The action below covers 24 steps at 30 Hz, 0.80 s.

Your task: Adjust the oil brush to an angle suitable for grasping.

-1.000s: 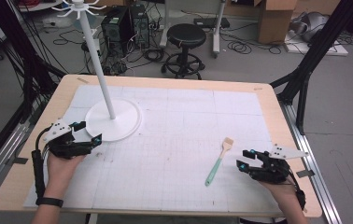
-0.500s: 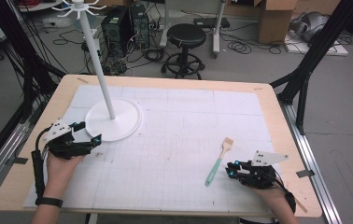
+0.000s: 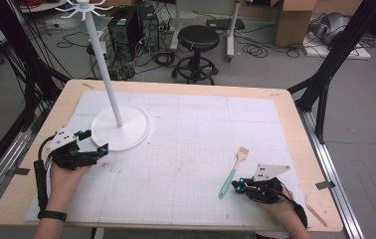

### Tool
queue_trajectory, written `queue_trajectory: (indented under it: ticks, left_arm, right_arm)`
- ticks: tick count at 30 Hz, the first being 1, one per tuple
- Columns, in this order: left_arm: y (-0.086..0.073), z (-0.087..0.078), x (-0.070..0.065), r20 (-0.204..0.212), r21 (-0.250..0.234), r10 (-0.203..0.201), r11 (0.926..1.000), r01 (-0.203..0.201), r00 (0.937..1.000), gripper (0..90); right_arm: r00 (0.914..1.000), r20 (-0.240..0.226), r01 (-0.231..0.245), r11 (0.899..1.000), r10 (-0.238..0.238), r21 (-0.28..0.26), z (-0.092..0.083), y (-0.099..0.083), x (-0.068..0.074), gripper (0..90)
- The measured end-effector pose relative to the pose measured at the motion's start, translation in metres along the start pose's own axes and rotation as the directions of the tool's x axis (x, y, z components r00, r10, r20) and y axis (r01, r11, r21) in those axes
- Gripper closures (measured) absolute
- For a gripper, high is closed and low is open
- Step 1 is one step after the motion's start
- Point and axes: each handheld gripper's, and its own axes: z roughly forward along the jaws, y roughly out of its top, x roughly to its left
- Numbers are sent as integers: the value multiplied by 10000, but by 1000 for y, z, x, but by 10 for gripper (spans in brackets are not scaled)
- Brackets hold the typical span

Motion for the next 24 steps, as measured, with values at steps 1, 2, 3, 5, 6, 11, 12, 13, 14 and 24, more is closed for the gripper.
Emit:
queue_trajectory:
  ticks: [1,2,3,5,6,11,12,13,14,24]
  left_arm:
    - [0,0,0,-4,3,3,10000,-3,10000,154]
    - [0,0,0,7,-6,-2,10000,2,10000,154]
    - [0,0,0,28,-6,0,10000,0,10000,154]
    - [0,0,0,17,31,24,10000,-24,10000,155]
    - [0,0,0,11,38,30,10000,-30,10000,154]
    - [0,0,0,27,22,9,10000,-9,10000,155]
    - [0,1,0,18,13,0,10000,0,10000,156]
    - [0,1,0,32,17,2,10000,-2,10000,156]
    - [0,1,0,19,22,17,10000,-17,10000,156]
    - [0,0,1,7,-52,-29,10000,29,10000,156]
  right_arm:
    - [10000,-79,62,10000,-61,48,2,1,1,900]
    - [10000,-79,62,10000,-61,48,2,1,1,900]
    - [9999,-89,98,9999,-97,102,4,2,1,900]
    - [9999,-98,129,9997,-127,223,6,3,3,900]
    - [9998,-77,190,9995,-189,250,8,4,3,900]
    - [9997,-48,241,9991,-239,346,15,9,4,900]
    - [9995,-3,316,9989,-316,340,19,12,4,900]
    - [9995,-3,316,9989,-316,340,19,12,4,900]
    - [9995,-54,298,9989,-296,366,21,13,4,900]
    - [9999,7,135,9990,-135,434,44,32,-1,900]
